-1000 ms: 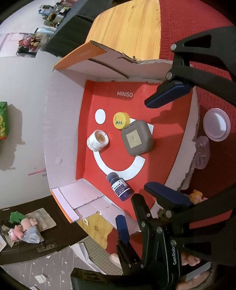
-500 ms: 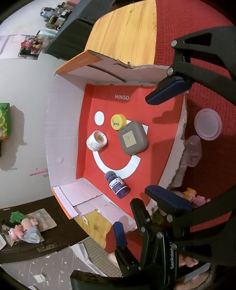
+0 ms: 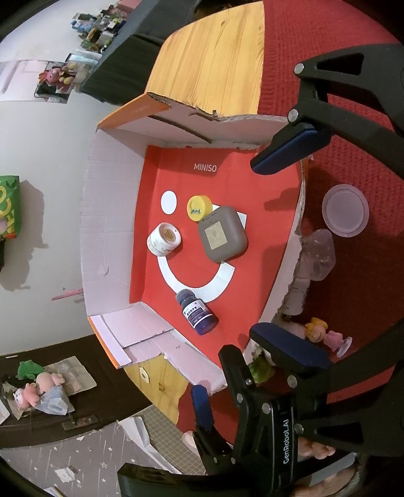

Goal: Organize objects
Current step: 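Move left gripper to the green fuzzy toy while right gripper moves to the clear plastic cup, then close left gripper on the green fuzzy toy while right gripper closes on the clear cup, then lift the green toy with left gripper while right gripper lifts the clear cup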

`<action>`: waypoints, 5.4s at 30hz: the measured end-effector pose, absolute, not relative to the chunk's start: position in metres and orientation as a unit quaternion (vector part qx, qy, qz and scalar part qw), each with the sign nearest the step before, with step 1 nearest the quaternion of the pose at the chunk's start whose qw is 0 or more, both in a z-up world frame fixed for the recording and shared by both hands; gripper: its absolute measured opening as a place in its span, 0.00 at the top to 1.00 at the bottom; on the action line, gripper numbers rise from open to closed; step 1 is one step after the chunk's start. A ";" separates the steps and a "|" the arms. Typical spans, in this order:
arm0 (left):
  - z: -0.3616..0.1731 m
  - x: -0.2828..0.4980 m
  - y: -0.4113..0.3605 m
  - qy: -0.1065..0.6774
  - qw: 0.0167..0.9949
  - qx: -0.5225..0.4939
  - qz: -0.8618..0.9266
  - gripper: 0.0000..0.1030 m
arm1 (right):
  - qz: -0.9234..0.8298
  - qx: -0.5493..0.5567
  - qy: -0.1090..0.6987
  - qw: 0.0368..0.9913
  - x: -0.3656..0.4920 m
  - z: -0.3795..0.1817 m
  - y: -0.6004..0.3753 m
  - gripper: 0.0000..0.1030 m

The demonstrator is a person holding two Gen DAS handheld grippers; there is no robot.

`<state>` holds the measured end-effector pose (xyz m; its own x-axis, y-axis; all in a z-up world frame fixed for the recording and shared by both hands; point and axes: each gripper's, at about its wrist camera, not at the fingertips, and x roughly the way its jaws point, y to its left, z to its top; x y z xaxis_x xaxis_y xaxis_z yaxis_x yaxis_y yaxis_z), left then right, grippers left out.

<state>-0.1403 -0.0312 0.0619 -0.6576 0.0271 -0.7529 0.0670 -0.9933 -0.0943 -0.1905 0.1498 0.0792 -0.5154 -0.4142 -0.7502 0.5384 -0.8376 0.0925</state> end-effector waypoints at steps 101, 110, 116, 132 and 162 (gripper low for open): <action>0.033 -0.096 -0.033 0.058 0.012 0.426 -0.903 0.67 | -0.855 0.421 0.069 0.296 -0.147 0.053 0.161 0.82; 0.035 -0.091 -0.032 0.062 0.009 0.420 -0.905 0.69 | -0.855 0.424 0.080 0.288 -0.140 0.051 0.164 0.83; 0.037 -0.088 -0.029 0.058 0.007 0.417 -0.907 0.69 | -0.852 0.426 0.083 0.291 -0.135 0.050 0.162 0.83; 0.036 -0.081 -0.027 0.060 0.004 0.415 -0.908 0.69 | -0.853 0.427 0.082 0.288 -0.121 0.050 0.172 0.83; 0.040 -0.069 -0.010 0.052 -0.012 0.412 -0.910 0.69 | -0.846 0.435 0.071 0.299 -0.110 0.040 0.175 0.83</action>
